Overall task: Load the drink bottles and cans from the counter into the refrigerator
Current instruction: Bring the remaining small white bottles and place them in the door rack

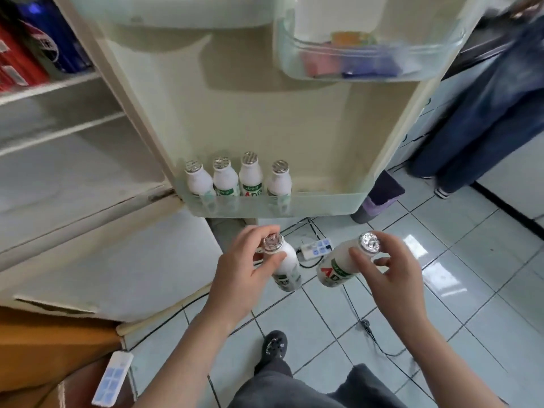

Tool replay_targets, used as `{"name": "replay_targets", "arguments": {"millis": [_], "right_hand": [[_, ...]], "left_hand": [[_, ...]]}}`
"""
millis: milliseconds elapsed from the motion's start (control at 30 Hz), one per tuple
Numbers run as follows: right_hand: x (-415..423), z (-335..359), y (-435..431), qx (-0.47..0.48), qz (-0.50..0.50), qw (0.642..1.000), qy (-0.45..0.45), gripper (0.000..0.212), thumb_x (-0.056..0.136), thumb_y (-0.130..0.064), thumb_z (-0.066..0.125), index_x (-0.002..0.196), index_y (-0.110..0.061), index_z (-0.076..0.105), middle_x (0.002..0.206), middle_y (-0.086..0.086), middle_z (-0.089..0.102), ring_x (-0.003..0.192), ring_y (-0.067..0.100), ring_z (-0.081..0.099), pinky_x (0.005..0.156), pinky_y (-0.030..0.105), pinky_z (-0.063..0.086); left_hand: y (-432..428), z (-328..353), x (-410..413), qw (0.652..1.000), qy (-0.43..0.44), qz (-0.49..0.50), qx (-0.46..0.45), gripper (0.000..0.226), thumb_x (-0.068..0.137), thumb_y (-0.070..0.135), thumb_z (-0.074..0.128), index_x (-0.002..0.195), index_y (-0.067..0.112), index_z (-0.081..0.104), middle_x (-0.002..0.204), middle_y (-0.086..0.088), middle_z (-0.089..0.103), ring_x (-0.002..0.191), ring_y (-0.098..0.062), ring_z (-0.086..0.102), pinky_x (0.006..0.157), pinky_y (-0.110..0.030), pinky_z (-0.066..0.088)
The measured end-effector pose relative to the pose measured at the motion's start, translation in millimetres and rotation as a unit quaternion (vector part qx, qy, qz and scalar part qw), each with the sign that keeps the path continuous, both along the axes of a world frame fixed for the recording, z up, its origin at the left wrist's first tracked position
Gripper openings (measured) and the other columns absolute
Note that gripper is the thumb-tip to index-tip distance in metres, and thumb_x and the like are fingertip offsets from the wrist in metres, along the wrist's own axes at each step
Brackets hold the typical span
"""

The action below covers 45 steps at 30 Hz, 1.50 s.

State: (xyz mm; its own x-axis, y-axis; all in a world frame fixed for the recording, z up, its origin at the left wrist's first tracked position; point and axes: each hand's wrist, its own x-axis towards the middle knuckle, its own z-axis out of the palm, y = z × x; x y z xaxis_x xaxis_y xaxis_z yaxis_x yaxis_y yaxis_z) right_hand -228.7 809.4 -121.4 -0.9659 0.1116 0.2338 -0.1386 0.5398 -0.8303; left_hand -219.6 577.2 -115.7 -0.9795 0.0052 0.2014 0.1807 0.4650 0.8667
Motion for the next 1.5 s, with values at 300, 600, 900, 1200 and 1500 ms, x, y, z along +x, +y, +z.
{"name": "replay_targets", "arguments": {"millis": [300, 600, 900, 1200, 1500], "right_hand": [[-92.1, 50.7, -12.3, -0.02, -0.091, 0.987, 0.128, 0.019, 0.081, -0.041, 0.059, 0.099, -0.04, 0.053, 0.096, -0.029, 0.055, 0.091, -0.001, 0.055, 0.076, 0.018, 0.048], [-146.5, 27.5, -4.3, 0.133, -0.034, 0.987, 0.082, 0.038, 0.08, -0.034, 0.072, 0.106, -0.008, 0.064, 0.101, -0.002, 0.065, 0.085, 0.009, 0.057, 0.073, 0.014, 0.036], [-156.7, 1.0, 4.7, 0.191, 0.007, 0.981, -0.017, 0.037, 0.085, -0.04, 0.064, 0.111, -0.014, 0.062, 0.101, -0.002, 0.063, 0.09, 0.02, 0.06, 0.067, 0.026, 0.038], [-154.8, -4.4, 2.4, 0.202, 0.005, 0.976, -0.083, 0.043, 0.088, -0.037, 0.06, 0.125, -0.016, 0.054, 0.112, 0.001, 0.059, 0.101, 0.02, 0.058, 0.076, 0.031, 0.046], [-87.0, -18.5, -2.8, 0.125, -0.062, 0.99, -0.026, 0.043, 0.086, -0.016, 0.064, 0.126, -0.011, 0.051, 0.126, 0.0, 0.051, 0.104, 0.013, 0.056, 0.077, 0.019, 0.037]], "left_hand": [[17.5, 59.1, -123.7, 0.987, 0.128, -0.074, -0.059, 0.034, 0.086, 0.033, 0.059, 0.12, 0.028, 0.054, 0.106, 0.023, 0.052, 0.104, 0.002, 0.053, 0.09, -0.019, 0.045], [46.3, 58.1, -175.9, 0.98, 0.072, -0.1, -0.159, 0.033, 0.085, 0.009, 0.067, 0.117, 0.006, 0.06, 0.114, -0.006, 0.056, 0.1, -0.008, 0.049, 0.086, 0.001, 0.028], [70.9, 21.8, -172.2, 0.97, -0.051, -0.109, -0.21, 0.038, 0.089, 0.006, 0.059, 0.127, 0.007, 0.053, 0.128, -0.01, 0.05, 0.116, -0.026, 0.051, 0.098, -0.029, 0.036], [72.7, 12.0, -167.7, 0.98, -0.043, -0.089, -0.172, 0.051, 0.088, 0.008, 0.06, 0.137, 0.01, 0.044, 0.136, -0.008, 0.046, 0.122, -0.022, 0.047, 0.095, -0.015, 0.028], [63.0, 5.4, -146.5, 0.97, 0.212, -0.06, -0.102, 0.029, 0.086, 0.004, 0.058, 0.115, 0.0, 0.058, 0.116, -0.011, 0.059, 0.112, -0.02, 0.053, 0.101, -0.024, 0.038]]}}
